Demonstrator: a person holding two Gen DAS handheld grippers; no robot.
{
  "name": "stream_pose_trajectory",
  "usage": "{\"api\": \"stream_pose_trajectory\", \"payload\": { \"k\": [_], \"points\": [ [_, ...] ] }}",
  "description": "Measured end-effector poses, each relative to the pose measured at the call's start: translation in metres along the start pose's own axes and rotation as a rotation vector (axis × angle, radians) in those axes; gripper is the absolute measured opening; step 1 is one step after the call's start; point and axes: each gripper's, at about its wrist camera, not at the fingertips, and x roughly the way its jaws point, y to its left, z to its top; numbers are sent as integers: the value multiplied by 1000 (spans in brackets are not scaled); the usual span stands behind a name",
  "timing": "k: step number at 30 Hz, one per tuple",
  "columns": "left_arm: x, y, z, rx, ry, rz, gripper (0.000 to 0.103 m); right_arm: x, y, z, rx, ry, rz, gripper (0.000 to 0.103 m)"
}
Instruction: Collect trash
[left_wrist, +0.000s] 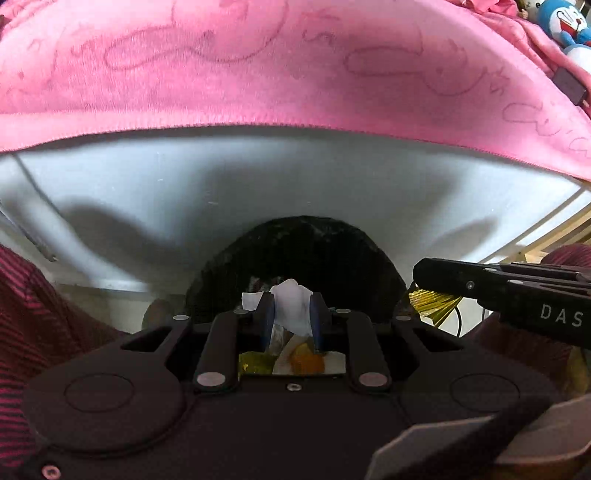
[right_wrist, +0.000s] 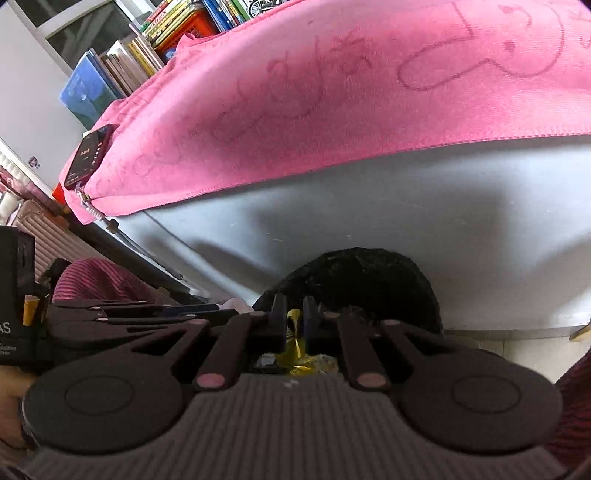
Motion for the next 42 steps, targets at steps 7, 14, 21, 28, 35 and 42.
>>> {"api": "stream_pose_trajectory", "payload": {
  "k": [7, 14, 21, 28, 35, 42],
  "points": [
    [5, 1, -3, 2, 12, 3, 20, 4, 1, 1, -13, 4, 5, 26],
    [5, -2, -5, 6, 12, 3, 25, 5, 3, 0, -31, 7, 5, 42],
    [6, -3, -5, 4, 12, 2, 38, 5, 5, -2, -60, 6, -18, 57],
    [11, -2, -4, 7, 32, 2, 48, 5, 9, -8, -141, 30, -73, 64],
    [16, -1, -6, 12, 65, -2, 55, 2, 13, -16, -220, 59, -116, 69],
    [28, -1, -14, 16, 119, 2, 61, 10, 17, -32, -251, 96, -155, 74]
  ]
}}
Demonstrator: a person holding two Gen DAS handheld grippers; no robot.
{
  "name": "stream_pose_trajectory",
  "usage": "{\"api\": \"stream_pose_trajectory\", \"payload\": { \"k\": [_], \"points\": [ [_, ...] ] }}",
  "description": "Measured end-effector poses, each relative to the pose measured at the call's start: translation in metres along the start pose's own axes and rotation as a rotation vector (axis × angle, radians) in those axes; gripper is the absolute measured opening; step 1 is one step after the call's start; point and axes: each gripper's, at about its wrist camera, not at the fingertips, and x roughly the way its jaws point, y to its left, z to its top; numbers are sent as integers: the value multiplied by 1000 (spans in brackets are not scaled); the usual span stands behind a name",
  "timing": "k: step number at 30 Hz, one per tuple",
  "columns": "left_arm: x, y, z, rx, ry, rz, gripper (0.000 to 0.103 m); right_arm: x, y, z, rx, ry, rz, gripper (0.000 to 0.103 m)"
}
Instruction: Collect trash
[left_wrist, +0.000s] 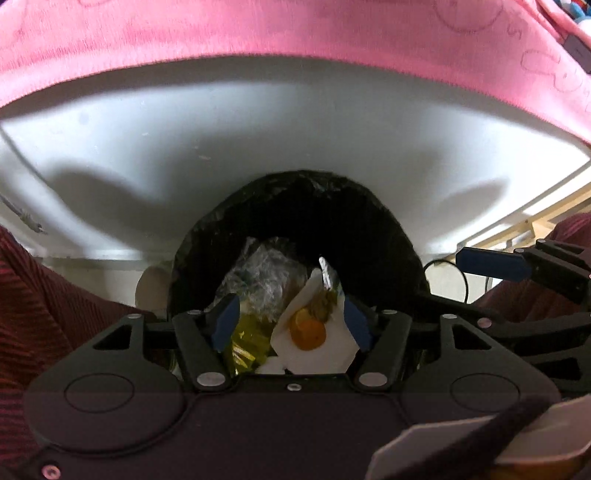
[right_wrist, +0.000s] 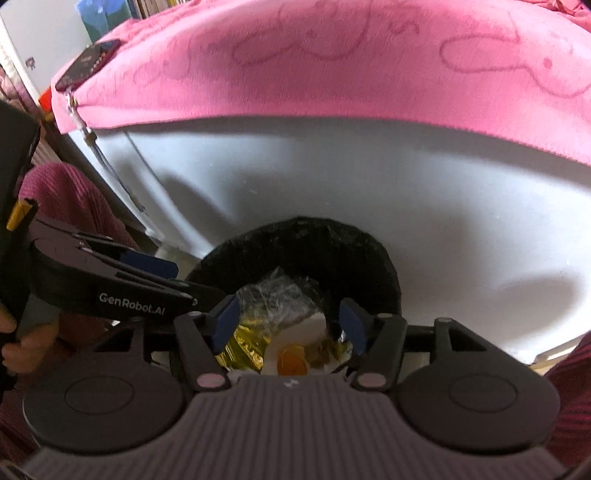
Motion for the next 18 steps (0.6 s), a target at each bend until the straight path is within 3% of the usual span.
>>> {"api": "stream_pose_trajectory", "payload": {
  "k": [18],
  "points": [
    [9, 5, -1, -28, 39, -1, 65, 4, 3, -5, -14, 15, -20, 78]
  ]
}}
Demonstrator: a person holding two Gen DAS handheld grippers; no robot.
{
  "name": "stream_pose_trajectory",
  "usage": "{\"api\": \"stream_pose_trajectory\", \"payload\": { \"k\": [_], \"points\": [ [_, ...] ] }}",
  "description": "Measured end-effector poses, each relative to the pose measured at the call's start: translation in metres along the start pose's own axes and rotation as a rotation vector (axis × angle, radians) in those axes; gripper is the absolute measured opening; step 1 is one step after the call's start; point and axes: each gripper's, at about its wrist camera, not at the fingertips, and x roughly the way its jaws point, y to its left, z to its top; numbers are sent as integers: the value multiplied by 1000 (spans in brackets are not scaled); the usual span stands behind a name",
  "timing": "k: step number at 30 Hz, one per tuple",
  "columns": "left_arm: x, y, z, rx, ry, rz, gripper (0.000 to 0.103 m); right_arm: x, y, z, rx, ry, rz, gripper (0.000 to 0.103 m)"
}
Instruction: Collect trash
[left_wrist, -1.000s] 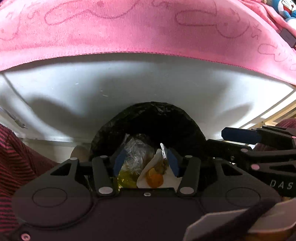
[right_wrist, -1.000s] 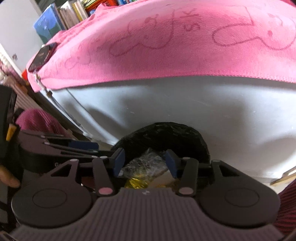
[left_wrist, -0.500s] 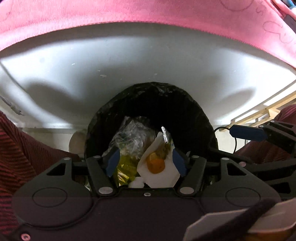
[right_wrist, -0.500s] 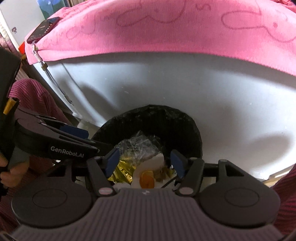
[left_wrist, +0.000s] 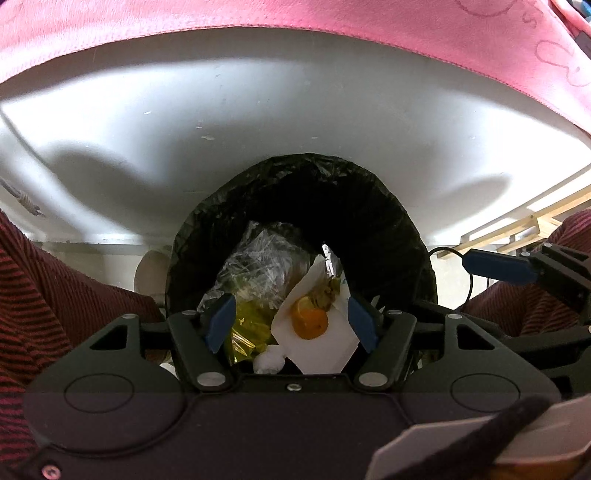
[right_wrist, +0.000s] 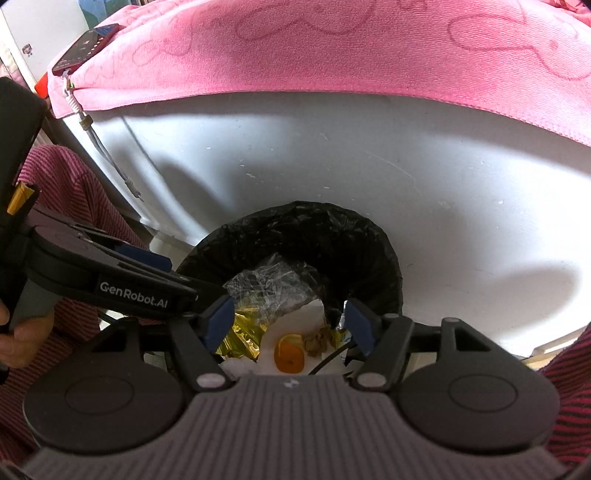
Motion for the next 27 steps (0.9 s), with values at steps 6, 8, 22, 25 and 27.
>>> {"api": "stream_pose_trajectory", "payload": {
  "k": [6, 8, 22, 25, 27],
  "points": [
    [3, 1, 1, -6, 6, 2, 65, 0, -1, 0, 0, -1, 0, 78],
    [4, 0, 1, -5, 8, 5, 65, 1, -1, 0, -2, 0, 1, 78],
    [4, 0, 0, -6, 8, 8, 66, 1, 0, 0, -1, 0, 0, 78],
    [4, 0, 0, -5, 8, 8, 66, 1, 0, 0, -2, 0, 0, 78],
    [4, 1, 0, -6, 8, 8, 66, 1, 0, 0, -1, 0, 1, 78]
  ]
}}
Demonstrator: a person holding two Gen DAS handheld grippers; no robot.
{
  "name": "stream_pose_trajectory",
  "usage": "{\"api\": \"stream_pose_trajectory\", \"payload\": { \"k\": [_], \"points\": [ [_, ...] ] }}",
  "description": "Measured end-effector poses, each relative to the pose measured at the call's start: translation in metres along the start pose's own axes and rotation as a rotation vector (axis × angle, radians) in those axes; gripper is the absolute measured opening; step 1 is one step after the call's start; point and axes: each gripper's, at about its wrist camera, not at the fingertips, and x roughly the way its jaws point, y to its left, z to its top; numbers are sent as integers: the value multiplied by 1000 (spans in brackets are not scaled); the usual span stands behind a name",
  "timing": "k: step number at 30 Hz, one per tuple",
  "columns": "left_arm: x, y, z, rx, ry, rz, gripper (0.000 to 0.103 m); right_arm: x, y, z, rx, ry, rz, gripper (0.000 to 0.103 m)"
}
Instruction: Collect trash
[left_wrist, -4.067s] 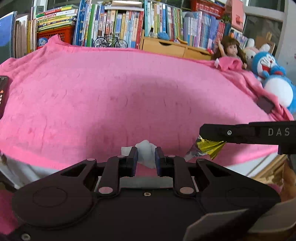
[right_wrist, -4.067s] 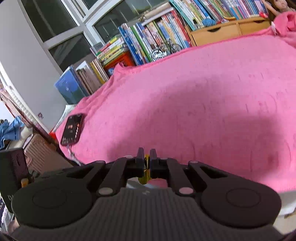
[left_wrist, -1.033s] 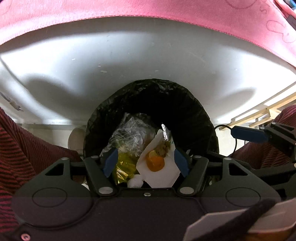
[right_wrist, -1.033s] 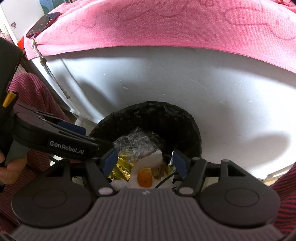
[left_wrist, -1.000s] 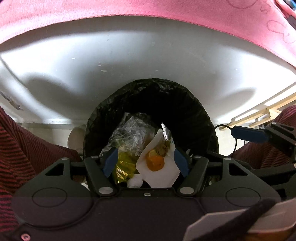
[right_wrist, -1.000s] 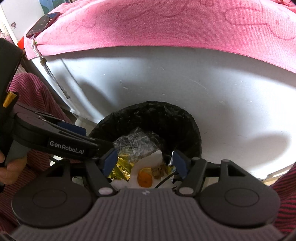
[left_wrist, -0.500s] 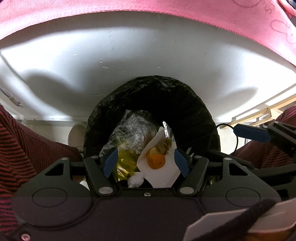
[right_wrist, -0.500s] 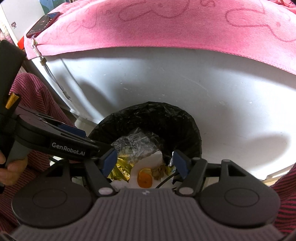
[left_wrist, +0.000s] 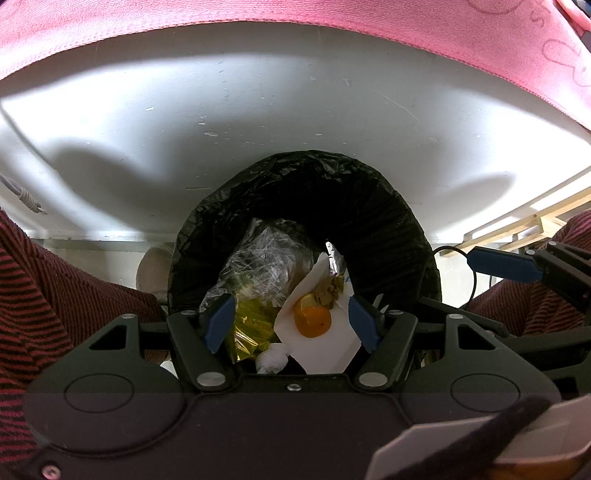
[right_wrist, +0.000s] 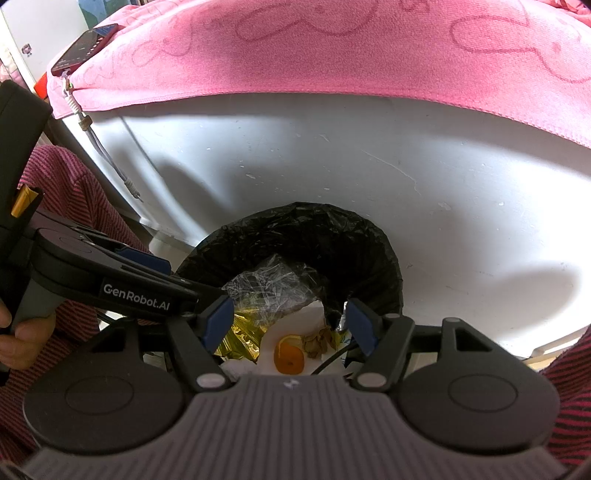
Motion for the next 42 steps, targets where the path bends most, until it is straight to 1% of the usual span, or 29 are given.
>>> {"api": "stream_pose_trajectory", "payload": {
  "k": [30, 35, 42],
  "points": [
    [0, 1, 1, 0, 1, -2, 66, 0, 0, 0, -1, 0, 0, 78],
    [-1, 5, 1, 0, -7, -9, 66, 0, 0, 0, 0, 1, 1, 79],
    [-5, 0, 0, -1, -21, -3, 66, 0, 1, 0, 0, -1, 1, 79]
  ]
}}
